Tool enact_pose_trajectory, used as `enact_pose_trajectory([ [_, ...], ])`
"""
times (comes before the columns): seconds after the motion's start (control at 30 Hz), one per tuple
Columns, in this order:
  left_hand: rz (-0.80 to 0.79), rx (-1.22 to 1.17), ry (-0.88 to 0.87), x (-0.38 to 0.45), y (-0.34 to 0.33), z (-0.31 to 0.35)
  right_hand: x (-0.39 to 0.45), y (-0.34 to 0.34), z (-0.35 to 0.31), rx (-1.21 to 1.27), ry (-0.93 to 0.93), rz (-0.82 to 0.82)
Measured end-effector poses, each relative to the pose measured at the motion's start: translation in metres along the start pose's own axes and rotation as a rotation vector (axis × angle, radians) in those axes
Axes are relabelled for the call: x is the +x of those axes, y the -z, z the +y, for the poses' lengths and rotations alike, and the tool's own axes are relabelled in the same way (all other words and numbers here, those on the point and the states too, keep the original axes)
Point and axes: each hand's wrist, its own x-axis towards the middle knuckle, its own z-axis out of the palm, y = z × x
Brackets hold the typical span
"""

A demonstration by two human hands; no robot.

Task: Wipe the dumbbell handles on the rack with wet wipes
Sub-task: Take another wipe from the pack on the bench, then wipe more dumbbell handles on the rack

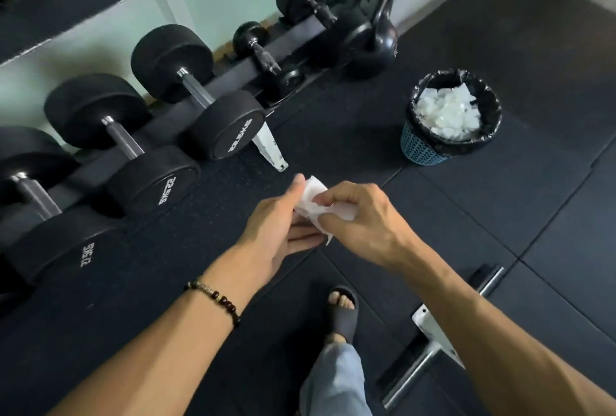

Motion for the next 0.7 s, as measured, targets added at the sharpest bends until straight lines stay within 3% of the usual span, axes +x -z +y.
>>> enact_pose_trajectory([
  [0.1, 0.076, 0.021, -0.068, 0.031, 0.009, 0.026, 0.045, 0.011, -0.003, 0.114, 0.018, -0.089],
  [0.2, 0.146, 0.05, -0.092, 0.069, 0.014, 0.053, 0.098, 0.024, 0.0, 0.129, 0.001, 0.031],
  [0.3, 0.131, -0.096, -0.086, 0.106, 0.004, 0.088, 0.144, 0.039, 0.003, 0.016, 0.056, 0.112],
  [0.47, 0.11, -0.335, -0.09, 0.154, -0.009, 0.144, 0.211, 0.086, -0.009, 0.102, 0.062, 0.01],
  [0.57, 0.155, -0.123, -0.18, 0.19, -0.008, 0.175, 0.252, 0.113, -0.013, 0.001, 0.049, -0.017],
  [0.7, -0.009, 0.279, -0.329, 0.25, -0.011, 0.212, 0.315, 0.149, -0.013, -0.112, 0.062, 0.009],
])
